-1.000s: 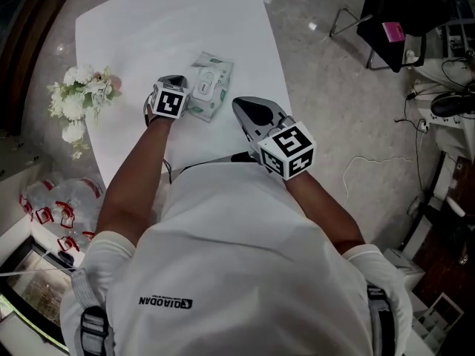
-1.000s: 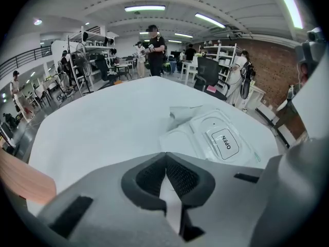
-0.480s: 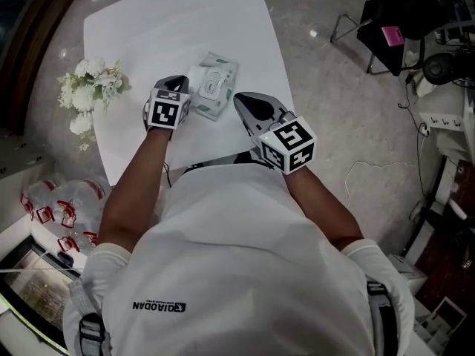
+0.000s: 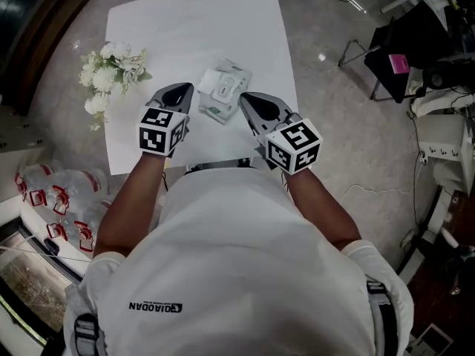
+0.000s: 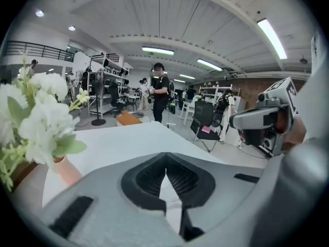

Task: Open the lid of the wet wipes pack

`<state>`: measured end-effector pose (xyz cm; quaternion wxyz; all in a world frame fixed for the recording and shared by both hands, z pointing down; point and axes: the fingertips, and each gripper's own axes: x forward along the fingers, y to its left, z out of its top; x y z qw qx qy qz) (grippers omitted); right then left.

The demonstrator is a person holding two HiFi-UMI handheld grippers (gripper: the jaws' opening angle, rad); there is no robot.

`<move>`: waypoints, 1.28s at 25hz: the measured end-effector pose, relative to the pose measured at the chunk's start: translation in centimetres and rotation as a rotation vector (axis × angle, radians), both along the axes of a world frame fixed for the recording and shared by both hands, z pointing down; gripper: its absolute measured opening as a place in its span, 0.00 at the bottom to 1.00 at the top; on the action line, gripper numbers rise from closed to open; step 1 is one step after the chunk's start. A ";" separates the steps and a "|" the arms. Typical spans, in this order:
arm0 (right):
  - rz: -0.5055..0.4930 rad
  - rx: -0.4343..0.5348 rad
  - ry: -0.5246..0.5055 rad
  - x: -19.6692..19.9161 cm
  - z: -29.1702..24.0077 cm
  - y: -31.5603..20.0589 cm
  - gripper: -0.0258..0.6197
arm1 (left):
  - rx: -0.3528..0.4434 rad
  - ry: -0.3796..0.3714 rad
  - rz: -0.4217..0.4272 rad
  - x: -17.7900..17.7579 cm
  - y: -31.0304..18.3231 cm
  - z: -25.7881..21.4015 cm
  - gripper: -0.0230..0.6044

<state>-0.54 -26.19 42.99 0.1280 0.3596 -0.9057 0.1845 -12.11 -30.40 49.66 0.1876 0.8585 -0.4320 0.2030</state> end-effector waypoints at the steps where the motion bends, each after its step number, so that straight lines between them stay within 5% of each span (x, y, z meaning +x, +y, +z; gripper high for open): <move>1: -0.003 0.001 -0.006 -0.1 -0.1 0.0 0.05 | 0.012 0.014 -0.008 -0.3 0.3 -0.7 0.05; 15: -0.026 0.096 -0.035 -0.6 -3.1 -0.7 0.05 | 0.137 0.039 -0.100 -3.8 3.2 -7.1 0.05; 32: -0.018 0.090 -0.023 -0.1 -2.5 -0.4 0.05 | 0.189 0.034 -0.067 -1.9 3.6 -8.9 0.05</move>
